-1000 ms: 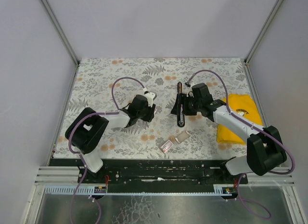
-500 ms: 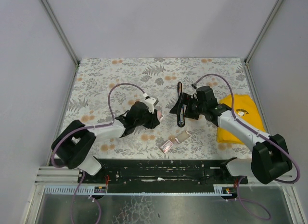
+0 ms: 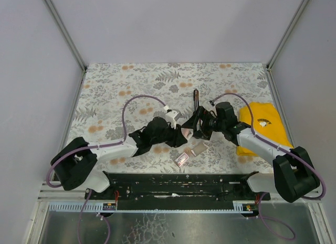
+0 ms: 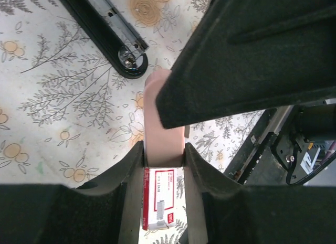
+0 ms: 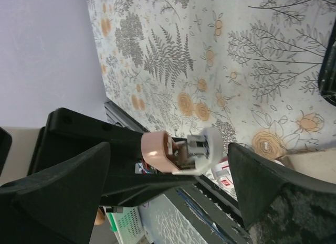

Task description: Load the staples into the stapler

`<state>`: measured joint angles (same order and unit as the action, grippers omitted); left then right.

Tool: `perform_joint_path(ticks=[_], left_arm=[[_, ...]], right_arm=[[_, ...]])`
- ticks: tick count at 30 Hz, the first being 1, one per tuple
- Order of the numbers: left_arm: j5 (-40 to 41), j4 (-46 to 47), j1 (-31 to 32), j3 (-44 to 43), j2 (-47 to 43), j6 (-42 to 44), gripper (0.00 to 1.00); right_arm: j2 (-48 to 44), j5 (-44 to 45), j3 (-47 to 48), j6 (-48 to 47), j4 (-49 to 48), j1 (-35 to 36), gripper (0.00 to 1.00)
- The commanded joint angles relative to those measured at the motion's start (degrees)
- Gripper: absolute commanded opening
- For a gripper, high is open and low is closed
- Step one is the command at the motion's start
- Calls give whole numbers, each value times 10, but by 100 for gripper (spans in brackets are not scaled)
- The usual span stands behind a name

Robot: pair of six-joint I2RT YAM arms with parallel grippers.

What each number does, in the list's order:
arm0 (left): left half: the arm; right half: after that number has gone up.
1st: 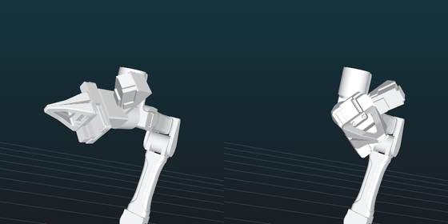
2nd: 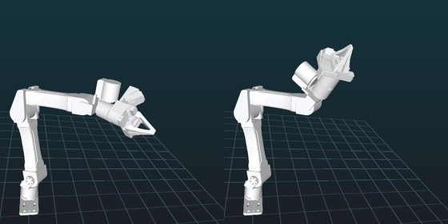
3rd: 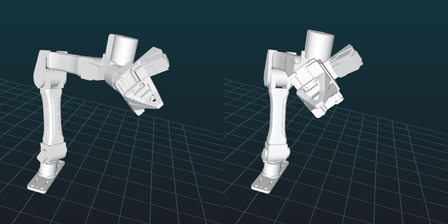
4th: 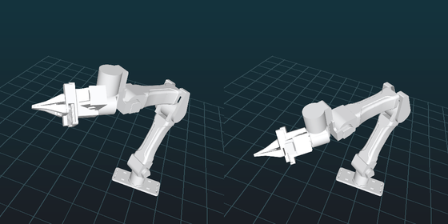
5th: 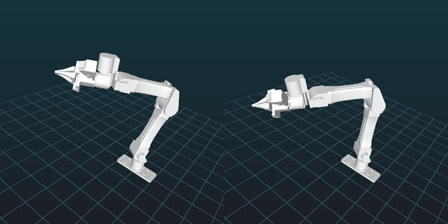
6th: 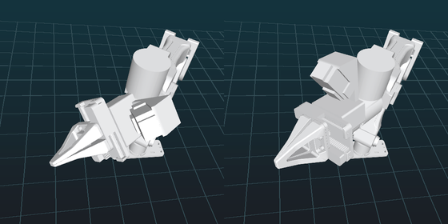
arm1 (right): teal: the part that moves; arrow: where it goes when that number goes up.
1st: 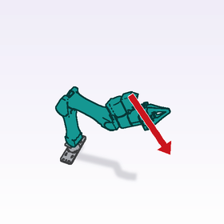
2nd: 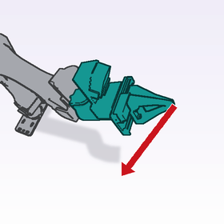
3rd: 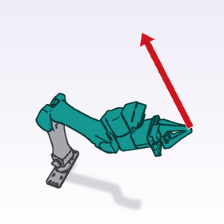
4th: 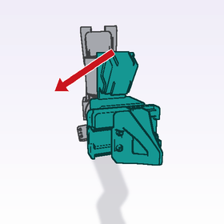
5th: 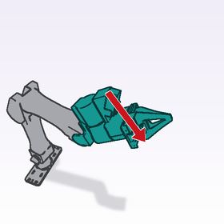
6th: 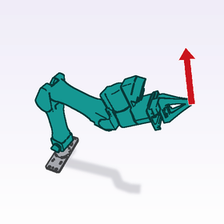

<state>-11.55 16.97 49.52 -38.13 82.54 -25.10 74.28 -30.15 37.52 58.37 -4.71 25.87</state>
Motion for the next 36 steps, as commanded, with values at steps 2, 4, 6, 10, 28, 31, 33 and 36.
perform_joint_path(ticks=[2, 4, 6, 10, 28, 31, 33, 36], left_arm=[[21, 27, 15, -26, -10, -19, 0], [25, 27, 18, -29, -8, -20, 0], [28, 30, 19, -29, -10, -21, 0], [33, 31, 21, -30, -10, -22, 0], [43, -8, 20, -25, -38, -17, 0], [76, -32, 19, -31, -45, -8, 0], [123, -74, 13, -45, -43, 1, 0], [163, -174, -44, -83, -15, -2, 0]], right_arm=[[-10, -29, 7, 15, -32, 9, 93], [-8, -31, 7, 14, -30, 13, 82], [-6, -32, 10, 7, -24, 16, 66], [-8, -24, 12, -6, -8, 17, 23], [-63, 91, 58, -81, 89, 17, 90], [-80, 140, 76, -118, 143, 16, 92], [-89, 174, 89, -141, 180, 16, 92], [-99, 218, 103, -170, 224, 16, 92]])
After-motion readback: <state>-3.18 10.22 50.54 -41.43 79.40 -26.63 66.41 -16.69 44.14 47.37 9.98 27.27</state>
